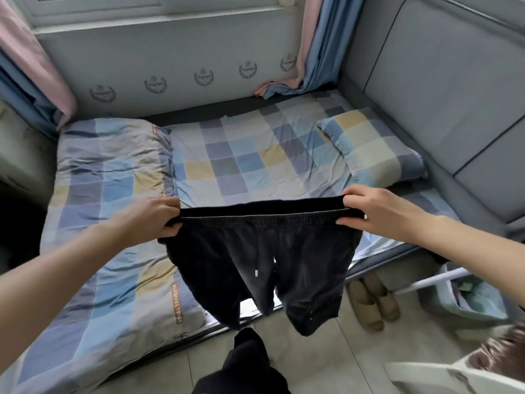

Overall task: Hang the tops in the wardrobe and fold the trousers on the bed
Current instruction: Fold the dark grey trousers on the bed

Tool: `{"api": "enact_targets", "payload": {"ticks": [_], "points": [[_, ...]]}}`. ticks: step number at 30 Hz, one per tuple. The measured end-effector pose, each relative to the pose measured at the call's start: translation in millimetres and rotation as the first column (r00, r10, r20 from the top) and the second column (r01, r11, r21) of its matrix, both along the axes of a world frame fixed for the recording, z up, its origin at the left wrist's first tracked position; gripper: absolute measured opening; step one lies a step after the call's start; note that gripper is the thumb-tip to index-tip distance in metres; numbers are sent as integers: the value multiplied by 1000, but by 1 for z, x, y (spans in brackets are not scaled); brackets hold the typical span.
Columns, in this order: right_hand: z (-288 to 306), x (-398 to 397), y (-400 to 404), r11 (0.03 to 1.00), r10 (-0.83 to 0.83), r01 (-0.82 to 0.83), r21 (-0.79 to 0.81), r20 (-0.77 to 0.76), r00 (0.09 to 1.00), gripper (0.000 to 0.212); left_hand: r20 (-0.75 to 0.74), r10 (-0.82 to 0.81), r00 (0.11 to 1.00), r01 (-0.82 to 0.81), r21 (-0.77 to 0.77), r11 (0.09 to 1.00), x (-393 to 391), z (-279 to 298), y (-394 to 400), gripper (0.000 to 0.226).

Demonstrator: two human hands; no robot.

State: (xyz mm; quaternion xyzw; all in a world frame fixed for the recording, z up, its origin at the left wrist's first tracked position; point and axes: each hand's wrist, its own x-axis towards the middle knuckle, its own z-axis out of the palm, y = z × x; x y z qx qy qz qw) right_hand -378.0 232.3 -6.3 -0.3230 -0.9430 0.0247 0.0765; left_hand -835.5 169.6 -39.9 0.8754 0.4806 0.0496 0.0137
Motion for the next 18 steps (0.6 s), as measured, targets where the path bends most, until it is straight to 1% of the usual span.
{"api": "enact_targets", "payload": {"ticks": [2,6,8,10,12,15,17,18], "points": [[-10,4,15,990,-101,94,-109,-61,993,33,53,47,998,-46,-17,999,-8,-12,21,23],[-19,6,37,960,-202,165,-226,-150,968,34,171,189,967,-172,-106,979,-24,-26,48,19],[-23,8,53,936,-277,224,-270,-180,944,34,239,292,926,-260,-156,953,-29,-30,59,18],[-31,9,74,897,-376,297,-327,-215,901,31,300,399,867,-348,-209,914,-32,-33,72,19],[-42,7,91,850,-484,375,-371,-267,833,31,322,468,823,-392,-274,878,-32,-38,87,23],[-55,5,110,744,-648,467,-478,-345,679,40,348,530,774,-396,-386,833,-29,-42,105,26],[-57,4,120,672,-722,465,-577,-372,583,46,377,557,739,-380,-450,808,-27,-42,114,34],[-56,3,125,656,-734,443,-611,-378,564,42,392,563,728,-373,-463,804,-26,-43,119,37]]}}
